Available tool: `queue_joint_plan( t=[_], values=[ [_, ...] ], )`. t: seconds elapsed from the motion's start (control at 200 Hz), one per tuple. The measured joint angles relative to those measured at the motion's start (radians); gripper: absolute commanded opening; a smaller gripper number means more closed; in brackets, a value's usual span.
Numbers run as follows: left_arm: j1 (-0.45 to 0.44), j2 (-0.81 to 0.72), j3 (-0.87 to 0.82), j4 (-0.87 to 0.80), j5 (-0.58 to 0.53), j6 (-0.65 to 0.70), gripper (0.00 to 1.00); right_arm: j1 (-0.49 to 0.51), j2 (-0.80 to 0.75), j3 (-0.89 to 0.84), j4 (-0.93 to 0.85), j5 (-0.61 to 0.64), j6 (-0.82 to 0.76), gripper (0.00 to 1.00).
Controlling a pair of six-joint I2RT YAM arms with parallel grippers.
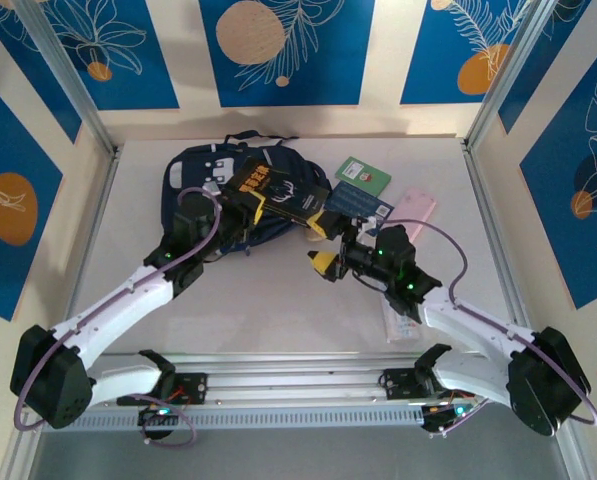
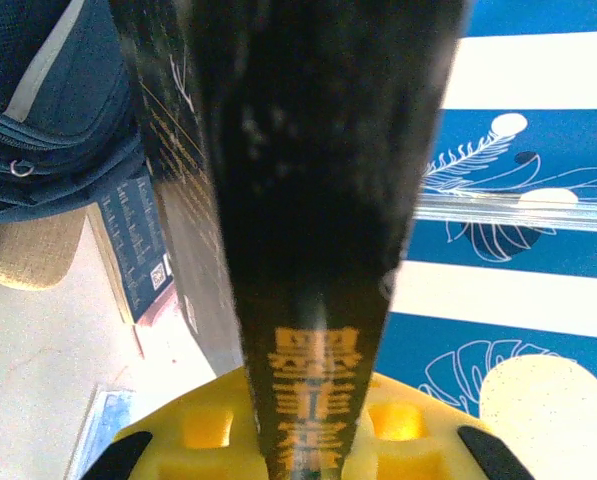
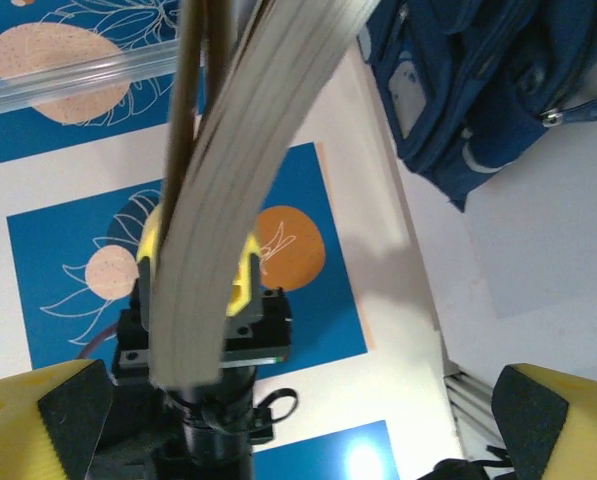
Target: Pack the student bag
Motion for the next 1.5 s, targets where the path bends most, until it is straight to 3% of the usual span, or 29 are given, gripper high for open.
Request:
queue_joint_plan(
  t=[0.295,0.485,0.81,0.95,1.22,1.365,1.44,1.5],
  values=[
    [-0.001,-0.090,-0.077,-0.001,0.043,-0.011,0.00,-0.045,0.163,0.127,0.105,-0.004,0.010,0.79],
    [-0.003,-0.154,-0.132,-0.005,0.069,-0.012,0.00,-0.097,0.180,0.134,0.105,-0.020,-0.022,0.68],
    [-0.005,-0.221,-0.190,-0.007,0.073,-0.016,0.00,-0.050,0.175,0.167,0.020,-0.038,-0.165,0.45],
    [-0.008,-0.221,-0.190,-0.008,0.089,-0.016,0.00,-0.016,0.157,0.180,-0.033,-0.021,-0.223,0.40],
    [-0.011,-0.223,-0.189,-0.030,0.093,-0.013,0.00,-0.001,0.140,0.186,-0.113,0.037,-0.287,0.02],
    [-0.023,-0.224,-0.128,-0.169,0.100,0.093,0.51,-0.003,0.064,0.190,-0.256,0.061,-0.351,0.00],
    [-0.011,-0.194,-0.025,-0.341,0.082,0.239,0.64,-0.020,-0.017,0.215,-0.425,0.129,-0.426,0.00],
    [0.005,-0.137,0.089,-0.446,0.072,0.343,0.68,-0.036,-0.075,0.249,-0.568,0.190,-0.496,0.00]
  ],
)
